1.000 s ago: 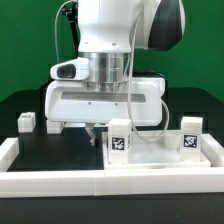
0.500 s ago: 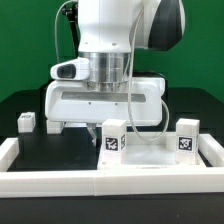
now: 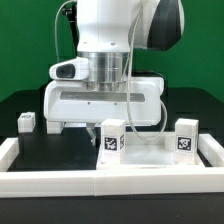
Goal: Assemble square table
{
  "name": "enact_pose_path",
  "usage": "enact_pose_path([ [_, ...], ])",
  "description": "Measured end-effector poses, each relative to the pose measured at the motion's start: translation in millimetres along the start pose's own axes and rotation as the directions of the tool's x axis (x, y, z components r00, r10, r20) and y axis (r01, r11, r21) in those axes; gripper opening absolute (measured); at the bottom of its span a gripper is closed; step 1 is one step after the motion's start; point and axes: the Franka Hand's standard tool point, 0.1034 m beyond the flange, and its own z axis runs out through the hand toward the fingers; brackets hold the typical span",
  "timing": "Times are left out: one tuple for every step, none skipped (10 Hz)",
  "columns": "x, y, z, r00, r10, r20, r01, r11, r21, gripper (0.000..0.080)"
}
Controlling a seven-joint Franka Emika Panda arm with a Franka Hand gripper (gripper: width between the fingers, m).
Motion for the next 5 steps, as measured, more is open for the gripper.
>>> enact_pose_path([
  [0.0,1.2,-0.2,1.000,0.007,0.000,-0.007,1.000,0.000,0.0061],
  [-0.5,0.8,0.5,1.000,0.003,0.001,-0.003,1.000,0.000,0.0061],
  [-0.5,2.3,0.5,0.994,-0.107,0.002,0.107,0.994,-0.003,0.0061],
  [-0.4,3.0,0.5,0.983,-0.182,0.003,0.182,0.983,-0.005,0.0061],
  [-0.5,4.0,0.6,0.969,-0.248,0.004,0.248,0.969,-0.007,0.0061],
])
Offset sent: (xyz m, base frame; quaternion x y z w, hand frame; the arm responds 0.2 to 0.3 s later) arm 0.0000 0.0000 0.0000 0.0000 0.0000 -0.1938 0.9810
